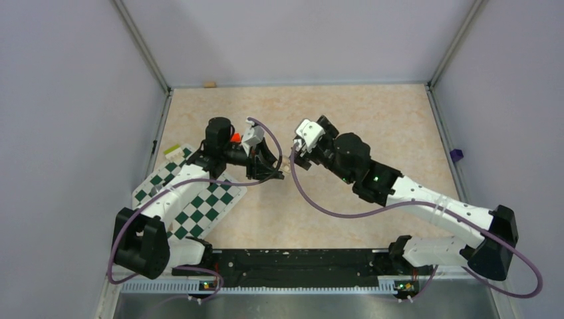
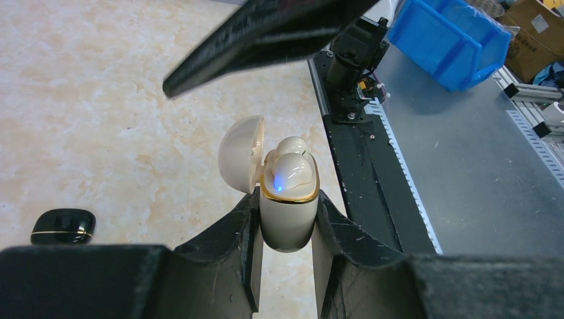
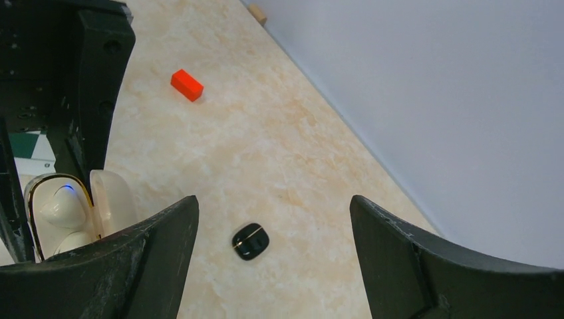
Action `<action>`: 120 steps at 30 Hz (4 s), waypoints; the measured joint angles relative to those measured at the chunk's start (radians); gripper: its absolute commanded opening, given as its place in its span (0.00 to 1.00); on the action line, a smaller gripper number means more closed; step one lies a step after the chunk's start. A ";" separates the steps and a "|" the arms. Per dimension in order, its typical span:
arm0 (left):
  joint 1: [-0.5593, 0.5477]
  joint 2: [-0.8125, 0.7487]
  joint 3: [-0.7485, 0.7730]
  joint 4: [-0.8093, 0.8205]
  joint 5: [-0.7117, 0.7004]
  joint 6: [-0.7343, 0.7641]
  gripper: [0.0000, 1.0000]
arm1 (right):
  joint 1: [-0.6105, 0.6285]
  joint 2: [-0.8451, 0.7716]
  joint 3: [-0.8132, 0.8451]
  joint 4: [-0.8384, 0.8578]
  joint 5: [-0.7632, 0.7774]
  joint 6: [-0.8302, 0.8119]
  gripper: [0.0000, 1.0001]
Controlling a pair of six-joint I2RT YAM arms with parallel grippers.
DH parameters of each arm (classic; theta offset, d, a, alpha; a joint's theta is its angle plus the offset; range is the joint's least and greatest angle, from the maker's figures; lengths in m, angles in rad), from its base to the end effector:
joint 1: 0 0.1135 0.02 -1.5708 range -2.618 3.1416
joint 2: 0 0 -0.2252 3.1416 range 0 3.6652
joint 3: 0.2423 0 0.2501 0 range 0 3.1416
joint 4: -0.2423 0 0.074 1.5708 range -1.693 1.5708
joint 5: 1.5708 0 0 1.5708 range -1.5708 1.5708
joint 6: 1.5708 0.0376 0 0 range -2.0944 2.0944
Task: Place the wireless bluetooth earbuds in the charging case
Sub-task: Close the charging case, then place the charging case at the center of the board, then reset both arms
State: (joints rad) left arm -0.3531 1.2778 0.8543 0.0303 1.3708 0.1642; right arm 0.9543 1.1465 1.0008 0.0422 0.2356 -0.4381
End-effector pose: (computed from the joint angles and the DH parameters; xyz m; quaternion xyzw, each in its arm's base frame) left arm 0.2464 -0.1301 0.2528 0.5045 0.5325 -0.5646 0.3784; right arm 0.1726 0.2284 0.3314 -0.4126 0.6164 0.0853 0.6652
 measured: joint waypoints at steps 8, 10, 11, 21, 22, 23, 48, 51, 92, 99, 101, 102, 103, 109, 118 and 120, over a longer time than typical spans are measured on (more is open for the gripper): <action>-0.002 0.000 0.000 0.000 0.001 0.002 0.00 | 0.000 0.047 0.000 -0.050 -0.078 0.004 0.83; -0.002 0.000 0.000 -0.001 0.002 0.003 0.00 | 0.000 0.047 0.000 -0.055 -0.097 0.004 0.83; -0.002 0.000 0.000 -0.004 0.002 0.003 0.00 | -0.001 0.045 0.000 -0.057 -0.107 0.004 0.83; -0.003 0.000 0.000 -0.010 0.002 0.004 0.00 | -0.002 0.008 0.000 -0.114 -0.227 0.013 0.83; -0.004 0.000 0.000 -0.010 0.002 0.004 0.00 | -0.002 0.005 0.000 -0.117 -0.229 0.013 0.83; -0.005 0.000 0.000 -0.010 0.002 0.004 0.00 | -0.002 0.002 0.000 -0.117 -0.229 0.013 0.83; -0.080 0.331 0.001 0.187 -0.605 -0.335 0.00 | -0.133 -0.070 -0.080 0.345 0.425 -0.154 0.98; -0.082 0.360 0.014 0.177 -0.706 -0.343 0.00 | -0.133 -0.070 -0.091 0.349 0.422 -0.153 0.98; -0.085 0.565 0.176 0.055 -0.996 -0.446 0.99 | -0.141 -0.081 -0.106 0.336 0.371 -0.127 0.99; -0.084 0.478 0.157 0.018 -1.048 -0.405 0.99 | -0.219 -0.093 -0.093 0.256 0.329 -0.078 0.99; -0.083 0.434 0.157 0.001 -1.059 -0.376 0.99 | -0.254 -0.093 -0.068 0.193 0.295 -0.046 0.99; -0.080 0.402 0.157 -0.010 -1.063 -0.357 0.99 | -0.278 -0.093 -0.046 0.143 0.272 -0.027 0.99; -0.077 0.369 0.157 -0.020 -1.066 -0.337 0.99 | -0.290 -0.095 -0.028 0.108 0.254 -0.019 0.99; -0.005 0.114 0.214 -0.116 -1.074 -0.188 0.99 | -0.301 -0.153 0.015 -0.136 0.097 -0.021 0.99; 0.157 -0.307 0.280 -0.236 -1.060 -0.069 0.99 | -0.325 -0.505 -0.206 -0.146 0.058 0.074 0.99; 0.157 -0.386 0.281 -0.275 -1.078 -0.061 0.99 | -0.352 -0.581 -0.241 -0.117 0.060 0.103 0.99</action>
State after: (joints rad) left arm -0.1963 0.8921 1.1351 -0.2451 0.2924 0.1032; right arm 0.6018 0.5652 0.7597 -0.0750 0.2955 -0.3347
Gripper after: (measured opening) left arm 0.986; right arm 0.988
